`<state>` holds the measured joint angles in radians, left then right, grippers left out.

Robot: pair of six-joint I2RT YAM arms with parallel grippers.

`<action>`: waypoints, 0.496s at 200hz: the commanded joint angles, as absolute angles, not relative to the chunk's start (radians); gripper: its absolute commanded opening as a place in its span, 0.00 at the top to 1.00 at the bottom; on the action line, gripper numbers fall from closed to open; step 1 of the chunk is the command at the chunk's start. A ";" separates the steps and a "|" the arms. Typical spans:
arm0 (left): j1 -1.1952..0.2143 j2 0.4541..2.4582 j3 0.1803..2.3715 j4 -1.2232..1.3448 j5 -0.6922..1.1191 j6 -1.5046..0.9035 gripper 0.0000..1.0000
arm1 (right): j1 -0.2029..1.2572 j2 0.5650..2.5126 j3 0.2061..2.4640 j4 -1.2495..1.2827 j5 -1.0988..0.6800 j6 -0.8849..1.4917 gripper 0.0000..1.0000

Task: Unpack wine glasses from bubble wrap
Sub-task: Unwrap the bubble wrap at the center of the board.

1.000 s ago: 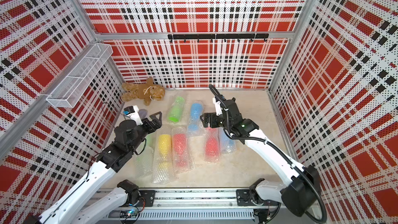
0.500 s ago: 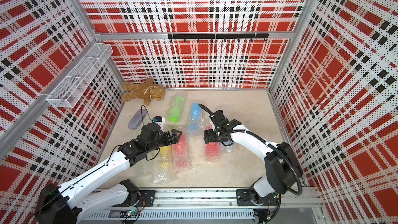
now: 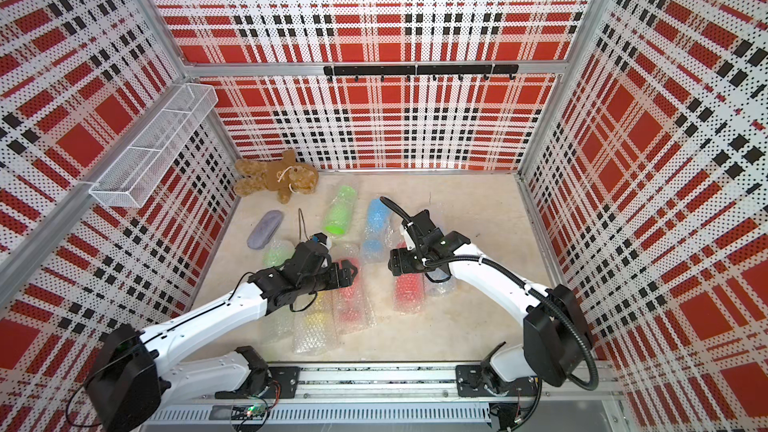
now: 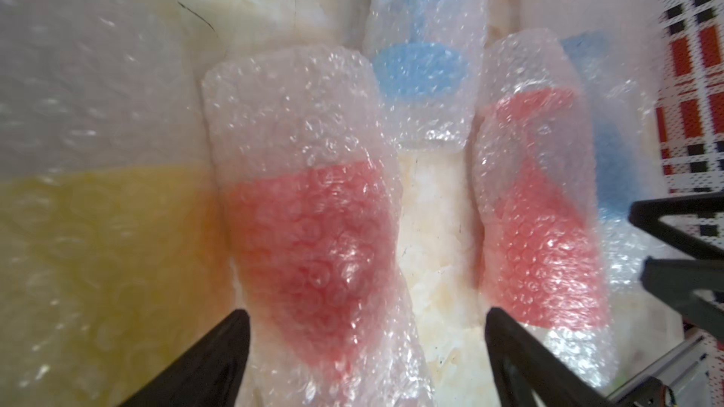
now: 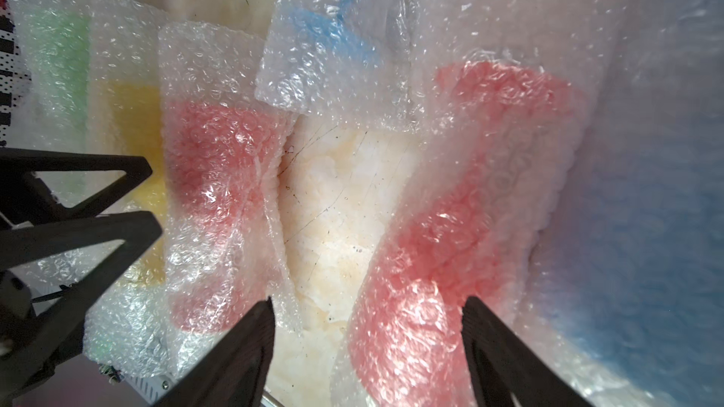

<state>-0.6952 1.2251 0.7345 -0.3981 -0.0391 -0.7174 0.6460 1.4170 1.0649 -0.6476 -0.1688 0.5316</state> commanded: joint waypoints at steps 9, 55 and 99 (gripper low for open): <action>-0.740 1.318 0.820 -0.498 -0.086 -0.748 0.02 | 0.650 1.353 1.079 -0.634 -0.111 0.588 0.21; -0.754 1.406 0.868 -0.518 -0.076 -0.782 0.05 | 0.650 1.306 1.007 -0.518 -0.173 0.639 0.22; -0.746 1.483 0.902 -0.539 -0.095 -0.752 0.10 | 0.664 1.333 0.938 -0.393 -0.336 0.653 0.24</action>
